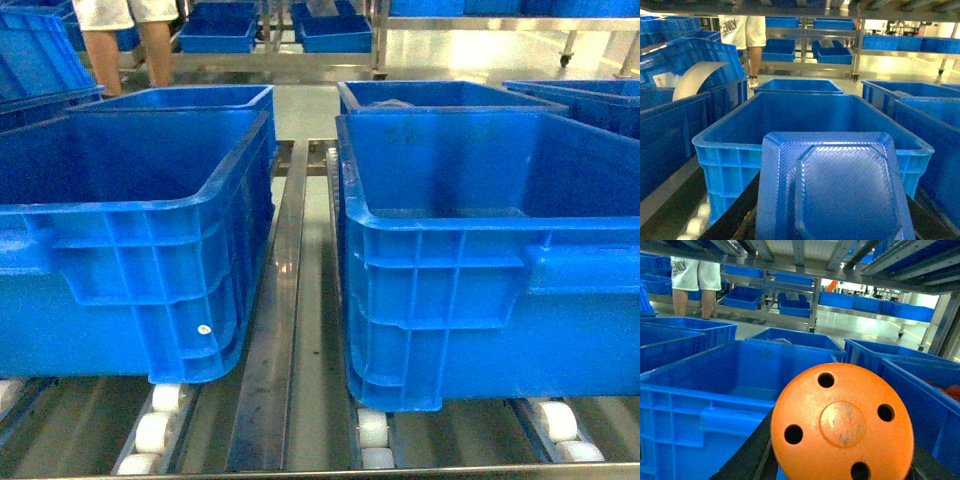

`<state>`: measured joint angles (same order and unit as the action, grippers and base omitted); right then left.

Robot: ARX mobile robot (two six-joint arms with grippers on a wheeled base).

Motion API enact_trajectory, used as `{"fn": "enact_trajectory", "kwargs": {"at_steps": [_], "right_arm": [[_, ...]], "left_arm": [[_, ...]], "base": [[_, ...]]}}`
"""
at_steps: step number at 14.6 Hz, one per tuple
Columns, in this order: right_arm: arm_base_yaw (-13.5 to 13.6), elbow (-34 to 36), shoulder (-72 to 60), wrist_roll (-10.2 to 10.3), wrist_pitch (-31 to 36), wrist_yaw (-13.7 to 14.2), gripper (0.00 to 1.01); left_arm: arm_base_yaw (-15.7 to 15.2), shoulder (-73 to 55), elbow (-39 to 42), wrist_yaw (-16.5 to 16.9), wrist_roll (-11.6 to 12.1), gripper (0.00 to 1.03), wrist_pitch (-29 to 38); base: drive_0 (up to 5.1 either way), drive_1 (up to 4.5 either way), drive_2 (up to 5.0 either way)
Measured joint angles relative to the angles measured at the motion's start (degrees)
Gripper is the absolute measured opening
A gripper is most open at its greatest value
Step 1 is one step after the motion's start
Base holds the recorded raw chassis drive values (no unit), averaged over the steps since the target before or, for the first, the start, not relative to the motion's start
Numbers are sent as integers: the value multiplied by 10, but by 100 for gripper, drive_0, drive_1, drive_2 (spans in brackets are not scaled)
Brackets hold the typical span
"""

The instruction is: Sort blue parts and orange caps into right shelf containers

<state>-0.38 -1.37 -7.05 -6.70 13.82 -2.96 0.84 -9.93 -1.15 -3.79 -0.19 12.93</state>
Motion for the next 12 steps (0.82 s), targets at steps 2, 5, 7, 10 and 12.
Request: {"fn": "enact_trajectory", "kwargs": {"at_steps": [2,5,7,10,12], "right_arm": [[4,-12,-61,2,53,-5,44],[8,-31,-128,4,110,-10,44],[15,-55,-197,11,168,-17,44],[23,-98,-296,18,240,-17,44],[29,-129,-367,22,279,-16,44]], "left_arm": [[-13,-65,-10,19,3,44,55],[-31,-138,-29,39,4,44,122],[-48,-214,-59,56,3,44,191],[-65,-320,-110,66,0,44,279],[-72,-391,-147,68,-3,44,327]], "base": [[0,0,0],[0,0,0],[0,0,0],[0,0,0],[0,0,0]]}}
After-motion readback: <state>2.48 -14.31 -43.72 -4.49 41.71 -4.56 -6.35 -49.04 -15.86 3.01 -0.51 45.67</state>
